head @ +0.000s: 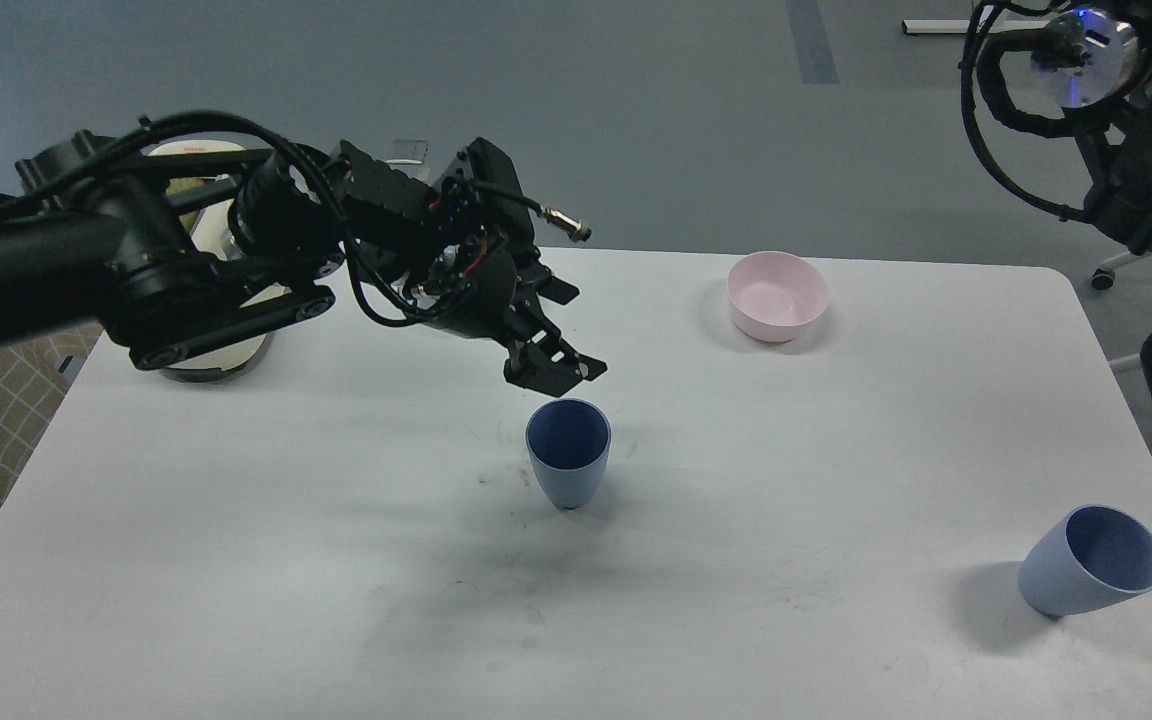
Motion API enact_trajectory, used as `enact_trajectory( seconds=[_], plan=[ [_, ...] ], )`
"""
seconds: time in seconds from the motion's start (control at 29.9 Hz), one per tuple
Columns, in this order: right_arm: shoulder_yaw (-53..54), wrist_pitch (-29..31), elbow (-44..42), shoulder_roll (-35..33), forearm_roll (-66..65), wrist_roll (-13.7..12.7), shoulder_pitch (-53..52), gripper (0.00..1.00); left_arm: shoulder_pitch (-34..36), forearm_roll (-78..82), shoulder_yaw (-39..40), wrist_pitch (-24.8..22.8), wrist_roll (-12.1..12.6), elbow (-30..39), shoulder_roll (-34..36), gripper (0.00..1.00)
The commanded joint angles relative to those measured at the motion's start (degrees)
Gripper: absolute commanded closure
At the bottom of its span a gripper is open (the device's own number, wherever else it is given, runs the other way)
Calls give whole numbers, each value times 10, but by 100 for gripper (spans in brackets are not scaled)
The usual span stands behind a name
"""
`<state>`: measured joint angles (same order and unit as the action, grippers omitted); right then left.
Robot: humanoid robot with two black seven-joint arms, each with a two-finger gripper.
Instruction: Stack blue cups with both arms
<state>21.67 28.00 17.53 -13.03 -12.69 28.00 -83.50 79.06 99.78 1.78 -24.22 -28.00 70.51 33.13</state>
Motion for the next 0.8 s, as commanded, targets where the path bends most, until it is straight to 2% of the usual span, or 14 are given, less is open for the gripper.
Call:
enact_trajectory(
  seconds=[0.0, 0.07, 0.23, 0.37, 0.5, 0.57, 0.77],
  plan=[
    [-39, 0, 51, -57, 0, 0, 0, 0, 6, -131, 42, 0, 0, -13, 37, 4],
    [-83, 0, 108, -114, -1, 0, 2, 0, 4, -245, 65, 0, 0, -43, 68, 4],
    [-139, 0, 217, -229, -7, 0, 8, 0, -3, -419, 66, -1, 0, -88, 104, 4],
    [-196, 0, 348, -379, -21, 0, 11, 0, -35, -597, 66, 0, 0, -118, 113, 4],
    [-223, 0, 449, -496, -107, 0, 20, 0, -57, -637, 66, 3, 0, -118, 113, 4],
    [-227, 0, 535, -595, -202, 0, 48, 0, -74, -639, 69, 7, 0, -118, 107, 4],
    [-246, -8, 677, -753, -374, 0, 107, 0, -83, -639, 75, 7, 0, -118, 92, 4]
  ],
)
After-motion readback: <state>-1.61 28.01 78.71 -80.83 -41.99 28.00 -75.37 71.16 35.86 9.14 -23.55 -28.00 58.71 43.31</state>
